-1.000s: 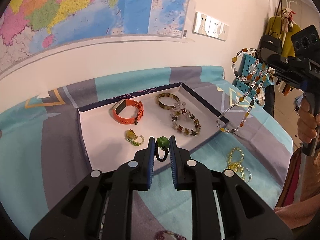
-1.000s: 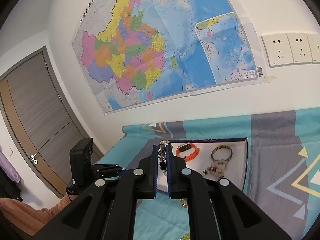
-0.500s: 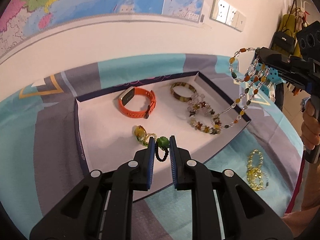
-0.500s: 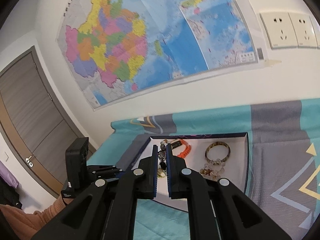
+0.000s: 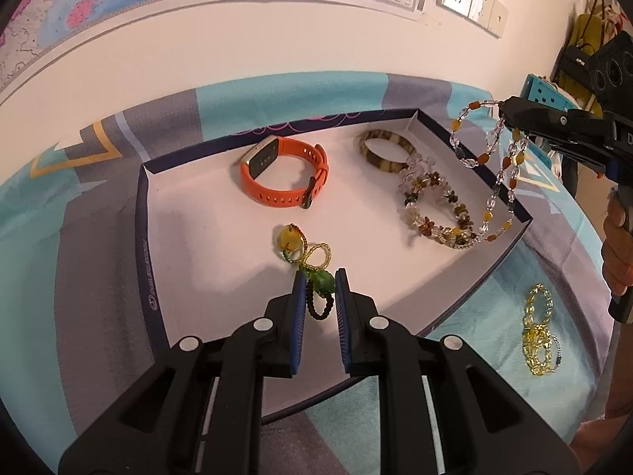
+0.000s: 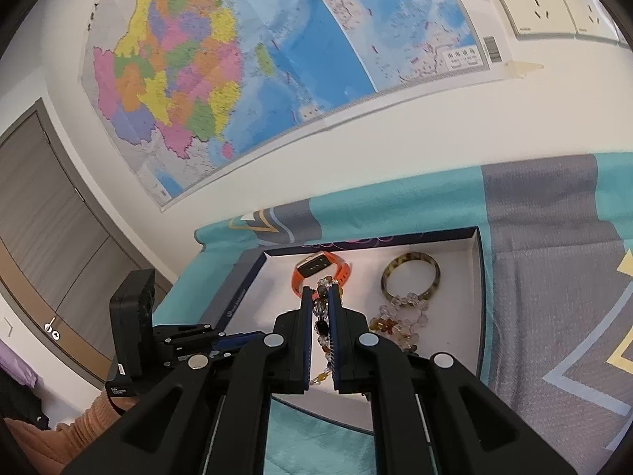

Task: Organize jewelry
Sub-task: 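Release the green ring in the tray with the left tool while the right tool drops the necklace in, then grasp the dark purple beaded bracelet with the left tool while the right tool reaches the yellow bead strands, then lift the purple bracelet with the left tool while the right tool grasps the yellow bead strands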

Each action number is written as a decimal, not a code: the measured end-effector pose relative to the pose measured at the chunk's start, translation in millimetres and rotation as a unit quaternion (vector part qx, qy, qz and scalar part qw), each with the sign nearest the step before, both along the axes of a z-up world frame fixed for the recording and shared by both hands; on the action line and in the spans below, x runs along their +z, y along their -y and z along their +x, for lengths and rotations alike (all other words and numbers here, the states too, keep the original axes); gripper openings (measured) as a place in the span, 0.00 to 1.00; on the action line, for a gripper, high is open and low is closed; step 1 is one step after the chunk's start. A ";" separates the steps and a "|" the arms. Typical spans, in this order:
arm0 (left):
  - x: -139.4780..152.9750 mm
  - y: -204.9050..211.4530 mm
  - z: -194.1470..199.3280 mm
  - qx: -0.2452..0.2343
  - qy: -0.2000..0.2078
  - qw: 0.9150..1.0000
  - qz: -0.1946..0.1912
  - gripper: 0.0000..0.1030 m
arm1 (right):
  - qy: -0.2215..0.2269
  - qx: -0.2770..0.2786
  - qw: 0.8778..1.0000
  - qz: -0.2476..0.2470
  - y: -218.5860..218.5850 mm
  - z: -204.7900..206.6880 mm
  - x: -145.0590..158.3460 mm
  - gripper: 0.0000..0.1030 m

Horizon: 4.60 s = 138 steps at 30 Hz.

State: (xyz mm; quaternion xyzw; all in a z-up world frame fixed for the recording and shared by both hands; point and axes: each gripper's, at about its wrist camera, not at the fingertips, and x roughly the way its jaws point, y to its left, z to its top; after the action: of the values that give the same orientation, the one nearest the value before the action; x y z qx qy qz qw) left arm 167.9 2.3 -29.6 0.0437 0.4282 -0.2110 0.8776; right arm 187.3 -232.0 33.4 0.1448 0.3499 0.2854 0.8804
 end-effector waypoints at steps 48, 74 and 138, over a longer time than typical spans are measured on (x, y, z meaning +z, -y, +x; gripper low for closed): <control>19.0 -17.2 -74.6 -0.014 0.049 0.999 -0.012 0.39 | -0.028 0.005 1.000 -0.008 8.5 -37.0 -29.8 0.31; -13.3 -35.0 -178.1 -0.013 0.019 1.000 0.000 0.52 | -0.058 -0.041 0.996 -0.061 35.1 -133.3 -70.6 0.54; -6.6 -24.1 -153.0 0.023 0.014 0.999 -0.037 0.06 | -0.041 -0.011 0.993 -0.106 0.0 -131.6 -63.4 0.04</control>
State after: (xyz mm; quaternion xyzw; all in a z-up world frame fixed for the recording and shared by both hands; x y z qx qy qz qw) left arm 14.9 26.4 -36.2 0.0046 0.4091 -0.2061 0.8889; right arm 55.7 -232.0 -29.9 0.0660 0.4123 0.2309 0.8788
